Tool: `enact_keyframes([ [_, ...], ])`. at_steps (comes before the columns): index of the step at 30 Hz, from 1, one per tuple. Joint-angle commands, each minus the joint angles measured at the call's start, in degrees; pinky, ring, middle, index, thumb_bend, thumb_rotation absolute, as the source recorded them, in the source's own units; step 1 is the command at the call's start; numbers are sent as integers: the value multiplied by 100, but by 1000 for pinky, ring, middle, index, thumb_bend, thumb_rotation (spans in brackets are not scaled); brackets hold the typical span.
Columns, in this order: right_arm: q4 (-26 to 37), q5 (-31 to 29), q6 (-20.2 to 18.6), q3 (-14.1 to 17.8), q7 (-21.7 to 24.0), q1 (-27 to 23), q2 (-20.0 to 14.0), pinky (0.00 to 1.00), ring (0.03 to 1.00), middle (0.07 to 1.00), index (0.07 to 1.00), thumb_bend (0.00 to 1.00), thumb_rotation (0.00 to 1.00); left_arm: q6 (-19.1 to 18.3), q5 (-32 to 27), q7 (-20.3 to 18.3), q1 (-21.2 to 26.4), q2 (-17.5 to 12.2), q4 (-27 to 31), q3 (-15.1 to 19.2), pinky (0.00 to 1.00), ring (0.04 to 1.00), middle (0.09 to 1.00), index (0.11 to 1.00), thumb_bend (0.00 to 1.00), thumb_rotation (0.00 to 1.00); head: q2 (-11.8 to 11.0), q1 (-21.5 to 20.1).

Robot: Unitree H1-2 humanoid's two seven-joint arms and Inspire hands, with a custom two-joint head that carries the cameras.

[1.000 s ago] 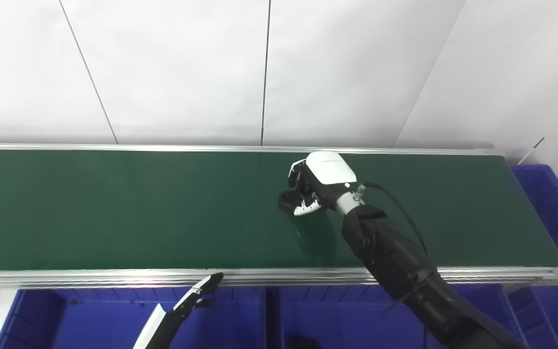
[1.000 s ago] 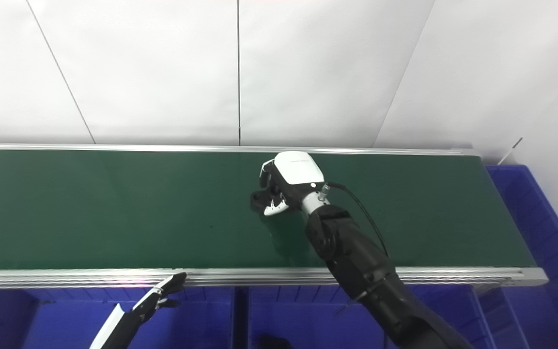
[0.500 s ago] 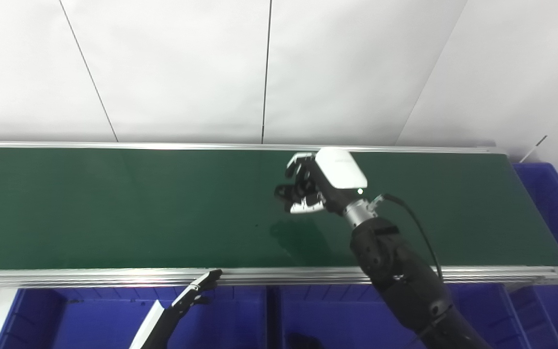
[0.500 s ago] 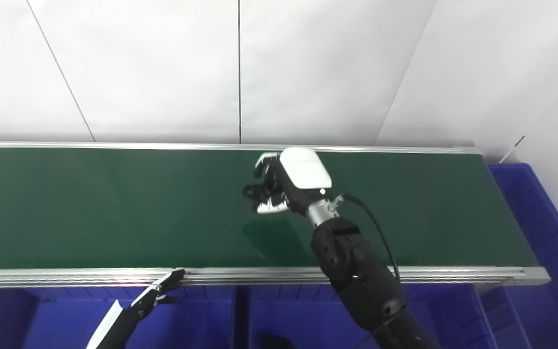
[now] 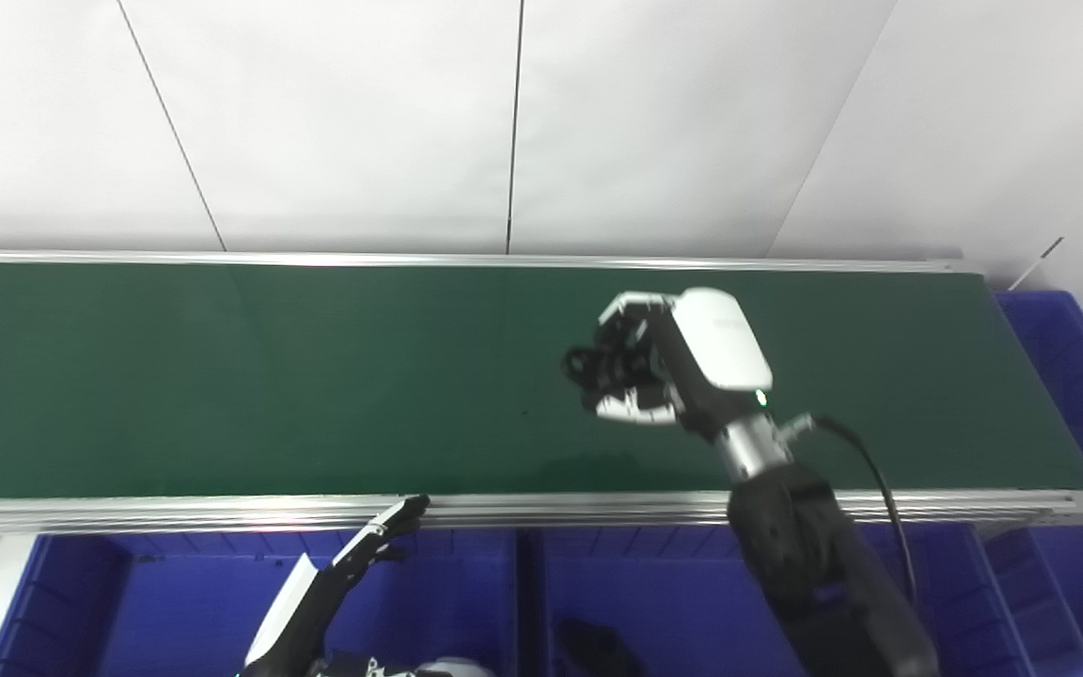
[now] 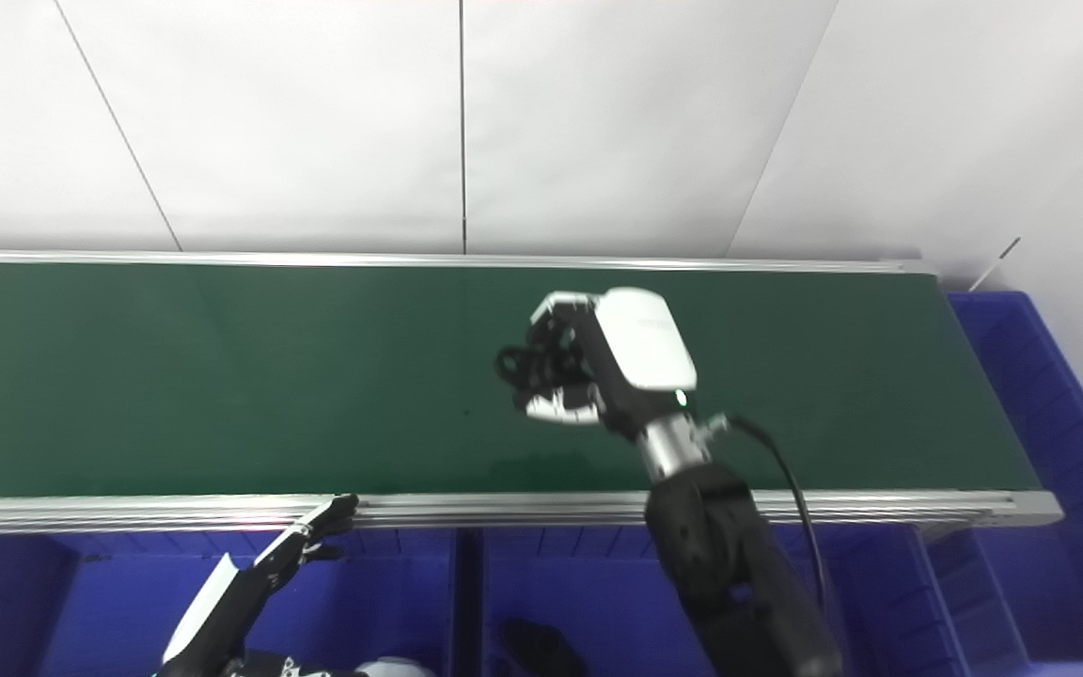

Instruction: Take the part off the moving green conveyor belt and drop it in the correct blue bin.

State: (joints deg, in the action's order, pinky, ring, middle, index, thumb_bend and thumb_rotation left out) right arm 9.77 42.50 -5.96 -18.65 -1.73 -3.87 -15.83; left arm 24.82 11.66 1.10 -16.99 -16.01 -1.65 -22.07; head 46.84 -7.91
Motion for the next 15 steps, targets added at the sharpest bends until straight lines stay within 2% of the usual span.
enact_keyframes([
  [1, 446, -63, 241, 61, 63, 219, -129, 306, 367, 474, 557, 508, 0, 207, -86, -84, 12, 0, 216, 64, 781, 878, 917, 897, 836, 261, 59, -21],
  [4, 631, -29, 305, 49, 119, 667, -214, 281, 349, 470, 554, 507, 0, 205, -180, -208, 9, -4, 276, 117, 783, 879, 915, 897, 838, 274, 148, -73],
  [10, 820, -1, 127, 22, 346, 1218, -232, 343, 373, 480, 550, 510, 0, 161, -252, -454, -1, 29, 427, 269, 786, 874, 915, 897, 838, 266, 398, -153],
  [13, 835, 57, 88, -1, 516, 1352, -226, 289, 353, 460, 551, 508, 0, 120, -287, -564, 7, 63, 500, 339, 783, 869, 910, 896, 839, 269, 507, -210],
  [14, 835, 75, 55, -9, 575, 1389, -217, 238, 375, 488, 509, 514, 0, 107, -309, -605, 13, 77, 513, 356, 781, 870, 912, 896, 839, 263, 507, -210],
  [15, 808, 112, -11, -38, 678, 1405, -211, 232, 380, 495, 499, 515, 0, 100, -312, -638, 26, 99, 522, 375, 779, 870, 912, 895, 842, 266, 566, -237],
])
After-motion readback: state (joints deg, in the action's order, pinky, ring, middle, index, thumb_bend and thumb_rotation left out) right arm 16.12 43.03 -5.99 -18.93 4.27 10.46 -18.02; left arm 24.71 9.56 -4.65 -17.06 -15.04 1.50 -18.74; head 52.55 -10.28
